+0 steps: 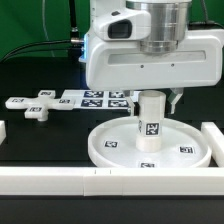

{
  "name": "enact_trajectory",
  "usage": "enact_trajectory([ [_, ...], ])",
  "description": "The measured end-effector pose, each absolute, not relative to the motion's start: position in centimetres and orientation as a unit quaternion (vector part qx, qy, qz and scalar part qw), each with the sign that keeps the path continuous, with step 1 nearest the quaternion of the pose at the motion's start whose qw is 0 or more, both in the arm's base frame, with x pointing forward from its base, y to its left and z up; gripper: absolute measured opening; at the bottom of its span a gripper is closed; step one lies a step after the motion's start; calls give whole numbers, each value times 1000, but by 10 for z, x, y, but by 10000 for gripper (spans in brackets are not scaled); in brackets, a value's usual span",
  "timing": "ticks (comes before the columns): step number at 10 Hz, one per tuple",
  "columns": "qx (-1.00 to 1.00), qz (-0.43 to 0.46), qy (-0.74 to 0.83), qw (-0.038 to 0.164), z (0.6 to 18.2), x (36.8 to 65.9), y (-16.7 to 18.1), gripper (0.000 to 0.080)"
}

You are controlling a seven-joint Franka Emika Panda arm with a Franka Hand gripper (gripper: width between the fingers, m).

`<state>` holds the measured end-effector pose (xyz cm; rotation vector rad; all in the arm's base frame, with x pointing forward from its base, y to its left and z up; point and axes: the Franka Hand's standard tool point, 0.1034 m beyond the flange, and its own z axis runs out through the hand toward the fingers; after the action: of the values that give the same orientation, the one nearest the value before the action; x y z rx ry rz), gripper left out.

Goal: Assemble round table

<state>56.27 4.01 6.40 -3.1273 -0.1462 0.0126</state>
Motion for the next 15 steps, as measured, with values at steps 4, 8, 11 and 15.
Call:
enact_trajectory([
  [4, -986, 10, 163, 39, 64, 563, 38, 412],
  [8, -984, 10, 175, 36, 64, 561, 40, 595],
  [11, -994, 2, 102, 31, 76, 537, 42, 648],
  [15, -994, 7, 100, 32, 80, 517, 36, 649],
])
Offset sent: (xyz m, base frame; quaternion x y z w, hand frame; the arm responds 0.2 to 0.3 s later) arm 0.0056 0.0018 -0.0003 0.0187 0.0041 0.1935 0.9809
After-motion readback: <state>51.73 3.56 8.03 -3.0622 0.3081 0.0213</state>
